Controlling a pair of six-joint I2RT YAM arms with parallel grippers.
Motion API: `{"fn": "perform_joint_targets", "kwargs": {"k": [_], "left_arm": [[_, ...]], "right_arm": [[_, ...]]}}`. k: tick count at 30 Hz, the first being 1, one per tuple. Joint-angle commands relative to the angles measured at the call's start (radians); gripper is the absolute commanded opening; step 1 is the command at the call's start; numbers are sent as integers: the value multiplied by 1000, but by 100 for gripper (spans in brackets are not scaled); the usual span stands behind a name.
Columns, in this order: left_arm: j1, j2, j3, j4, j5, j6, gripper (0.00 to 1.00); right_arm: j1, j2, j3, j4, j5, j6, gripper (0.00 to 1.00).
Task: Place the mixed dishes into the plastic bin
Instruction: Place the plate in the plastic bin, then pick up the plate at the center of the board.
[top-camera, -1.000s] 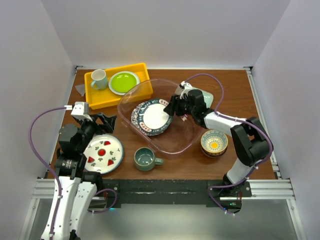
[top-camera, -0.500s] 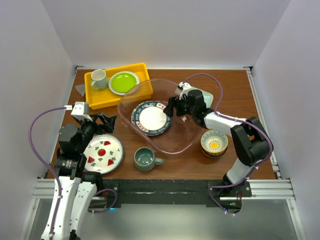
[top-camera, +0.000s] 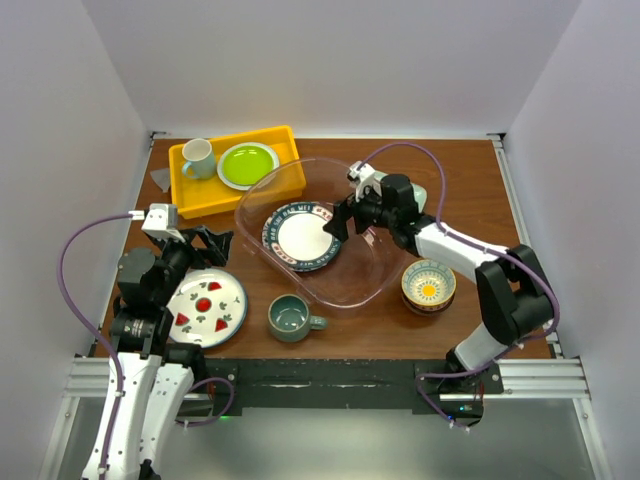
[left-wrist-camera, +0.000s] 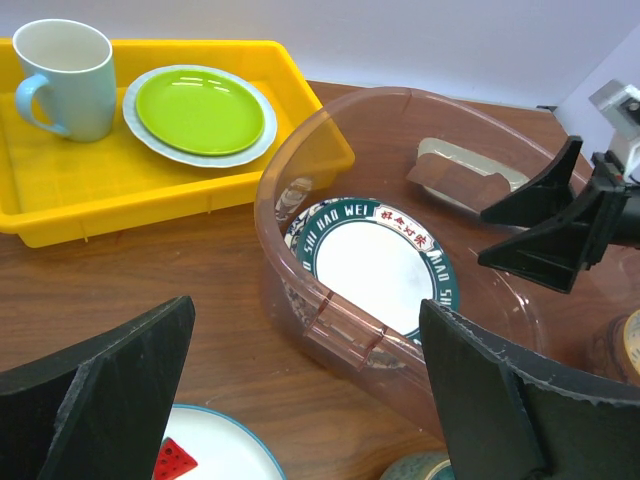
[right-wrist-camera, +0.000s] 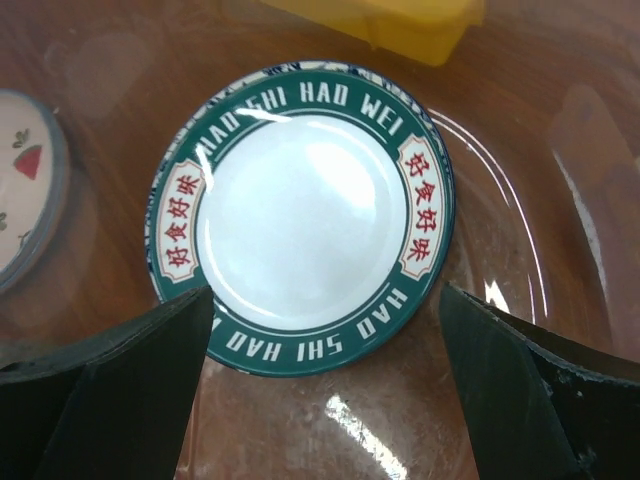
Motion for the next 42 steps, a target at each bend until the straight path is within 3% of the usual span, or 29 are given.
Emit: {"fn": "perform_joint_targets", "kwargs": {"k": [1, 12, 23, 28, 33, 37, 42], "left_arm": [[-3, -6, -11, 51, -9, 11, 100], [-2, 2, -13, 47, -28, 2, 100], [-3, 19, -7, 17, -58, -20, 100], [-3, 19, -7, -13, -59, -94, 100], [-3, 29, -11, -55, -19, -205, 100], [-3, 32, 8, -113, -14, -306, 100], [-3, 45, 28, -176, -107, -363, 100]], "right_arm": [[0, -88, 60, -28, -112, -134, 98], [-49, -229, 142, -188, -279, -267, 98], [-163, -408, 241, -487, -275, -418, 98], [-220, -487, 211, -604, -267, -504, 98], [-338, -565, 91, -507, -315, -389, 98], [-352, -585, 73, -478, -266, -369, 98], [-352, -586, 64, -479, -253, -370, 98]]}}
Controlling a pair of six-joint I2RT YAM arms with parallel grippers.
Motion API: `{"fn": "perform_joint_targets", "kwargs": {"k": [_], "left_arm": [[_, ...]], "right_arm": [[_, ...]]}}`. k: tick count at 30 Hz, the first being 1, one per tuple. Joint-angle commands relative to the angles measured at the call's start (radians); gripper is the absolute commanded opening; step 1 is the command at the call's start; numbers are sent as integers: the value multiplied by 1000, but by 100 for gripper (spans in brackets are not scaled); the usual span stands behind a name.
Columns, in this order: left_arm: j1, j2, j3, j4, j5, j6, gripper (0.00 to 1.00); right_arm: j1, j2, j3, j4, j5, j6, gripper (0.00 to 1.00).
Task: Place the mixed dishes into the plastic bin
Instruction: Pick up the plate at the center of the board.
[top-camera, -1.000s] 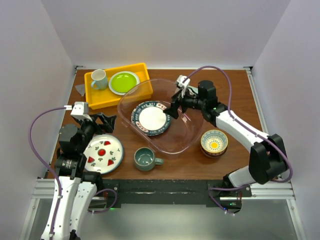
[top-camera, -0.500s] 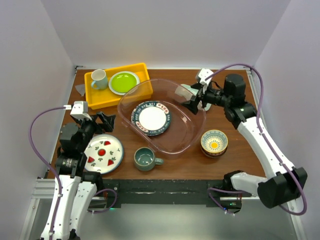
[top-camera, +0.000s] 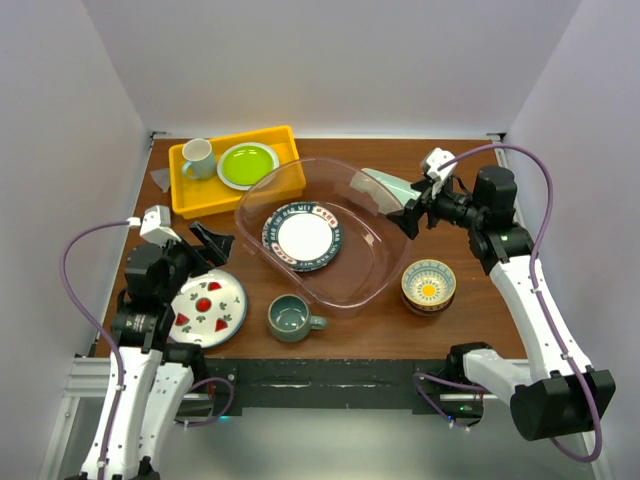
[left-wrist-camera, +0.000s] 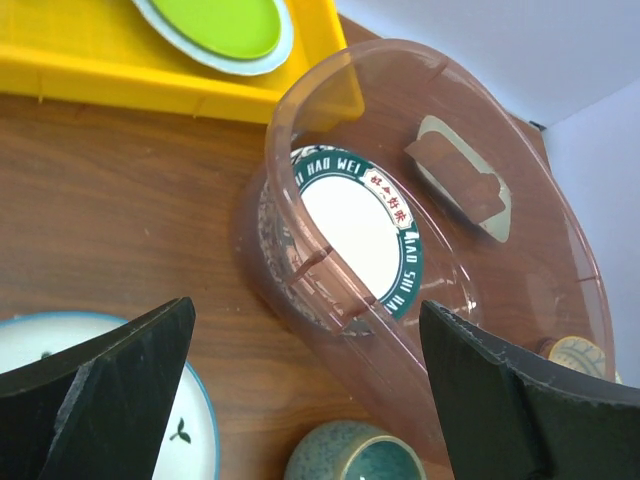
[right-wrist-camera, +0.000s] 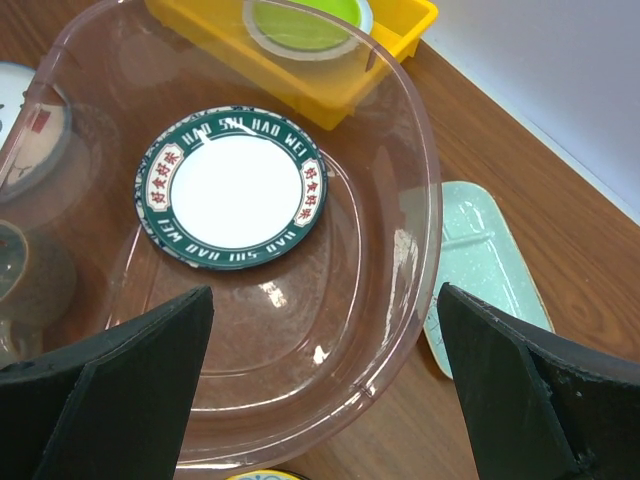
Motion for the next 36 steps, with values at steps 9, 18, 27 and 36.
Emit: {"fn": "perform_joint_targets", "kwargs": {"k": [9, 18, 27, 36], "left_arm": [[-3, 53, 33, -129, -218, -181, 100], [-3, 84, 4, -186, -339, -254, 100], [-3, 157, -10, -216, -410, -316, 100], [-3, 232, -16, -212, -425, -359, 100]], "right_arm": [[0, -16, 3, 14, 29, -19, 98], [0, -7, -2, 9, 26, -29, 98], [-1, 2, -5, 9, 25, -36, 98], [0, 7, -5, 5, 26, -46, 98]]}}
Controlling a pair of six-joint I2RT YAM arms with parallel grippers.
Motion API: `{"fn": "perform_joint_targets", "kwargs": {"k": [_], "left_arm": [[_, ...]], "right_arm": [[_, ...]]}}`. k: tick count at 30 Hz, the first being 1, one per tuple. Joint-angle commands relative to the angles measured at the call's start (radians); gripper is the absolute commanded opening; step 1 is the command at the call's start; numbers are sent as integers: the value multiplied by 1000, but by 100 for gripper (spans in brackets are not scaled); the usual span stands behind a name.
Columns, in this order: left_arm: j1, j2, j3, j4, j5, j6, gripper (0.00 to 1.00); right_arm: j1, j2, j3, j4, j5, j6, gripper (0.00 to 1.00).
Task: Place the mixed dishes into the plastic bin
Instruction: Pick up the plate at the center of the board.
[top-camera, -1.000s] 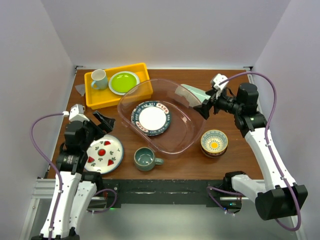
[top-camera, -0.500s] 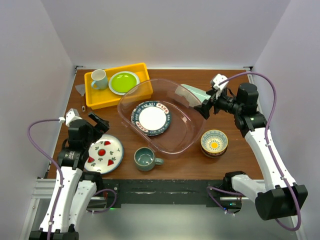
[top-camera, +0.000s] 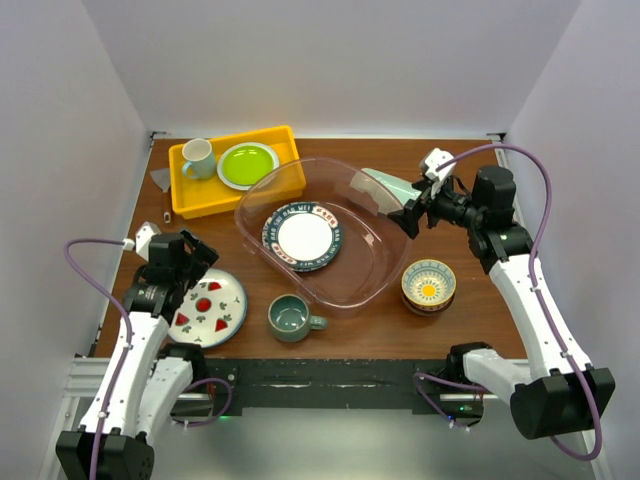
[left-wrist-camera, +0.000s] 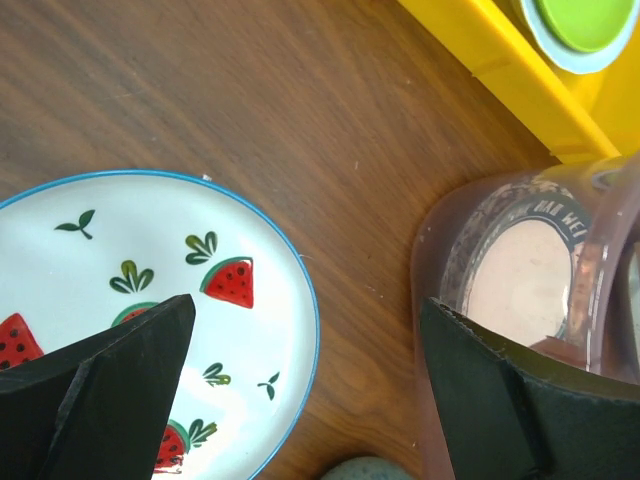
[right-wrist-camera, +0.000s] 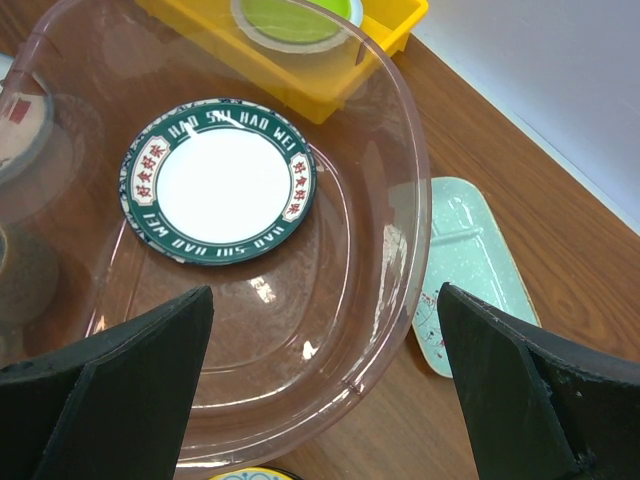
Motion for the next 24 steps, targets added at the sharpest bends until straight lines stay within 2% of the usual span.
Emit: {"fn": "perform_joint_targets", "kwargs": {"k": [1, 24], "left_arm": [[-3, 21, -3, 16, -47, -47, 100], [-3, 153, 6, 13, -76, -85, 100]], "right_arm": [[0, 2, -4, 5, 7, -17, 98], [0, 22, -9, 6, -2, -17, 98]]}}
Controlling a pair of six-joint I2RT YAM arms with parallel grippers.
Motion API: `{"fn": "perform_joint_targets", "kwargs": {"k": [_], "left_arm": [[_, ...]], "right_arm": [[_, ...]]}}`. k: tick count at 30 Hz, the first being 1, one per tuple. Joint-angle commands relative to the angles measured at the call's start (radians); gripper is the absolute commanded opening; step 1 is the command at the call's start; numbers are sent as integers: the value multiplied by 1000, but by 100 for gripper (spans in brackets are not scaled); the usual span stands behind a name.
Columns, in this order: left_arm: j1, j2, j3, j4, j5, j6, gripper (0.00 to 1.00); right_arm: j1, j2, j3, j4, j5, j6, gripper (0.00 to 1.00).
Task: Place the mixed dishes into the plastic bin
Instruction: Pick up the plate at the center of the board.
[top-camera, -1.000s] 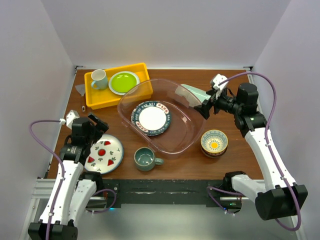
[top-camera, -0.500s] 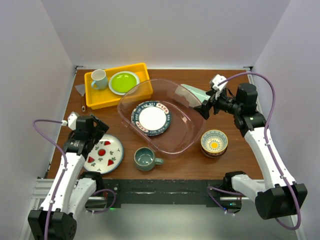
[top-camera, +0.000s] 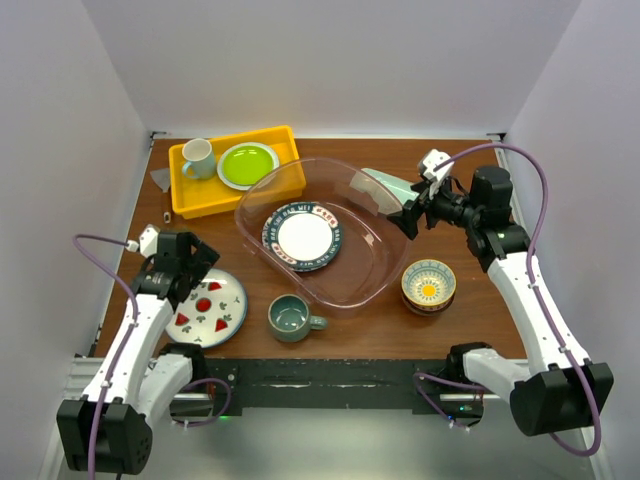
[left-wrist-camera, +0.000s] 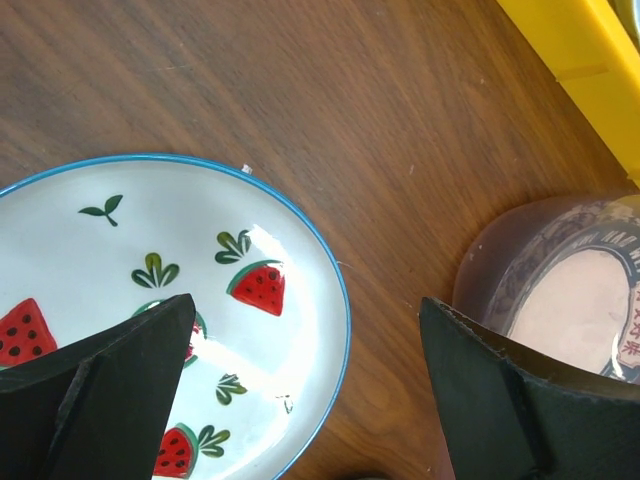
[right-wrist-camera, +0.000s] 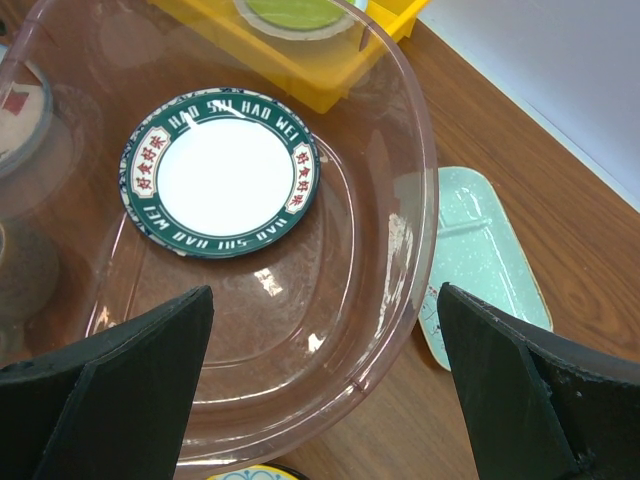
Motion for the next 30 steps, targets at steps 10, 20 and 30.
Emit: {"fn": "perform_joint_targets", "kwargs": {"k": [10, 20, 30], "left_arm": [[-3, 128, 46, 8, -31, -23, 100], [-2, 261, 91, 11, -37, -15, 82], [3, 386, 157, 28, -31, -15, 77]], "right_arm": [[0, 11, 2, 6, -3, -16, 98], [-1, 16, 2, 3, -3, -18, 98], [0, 19, 4, 2, -3, -19, 98]]}}
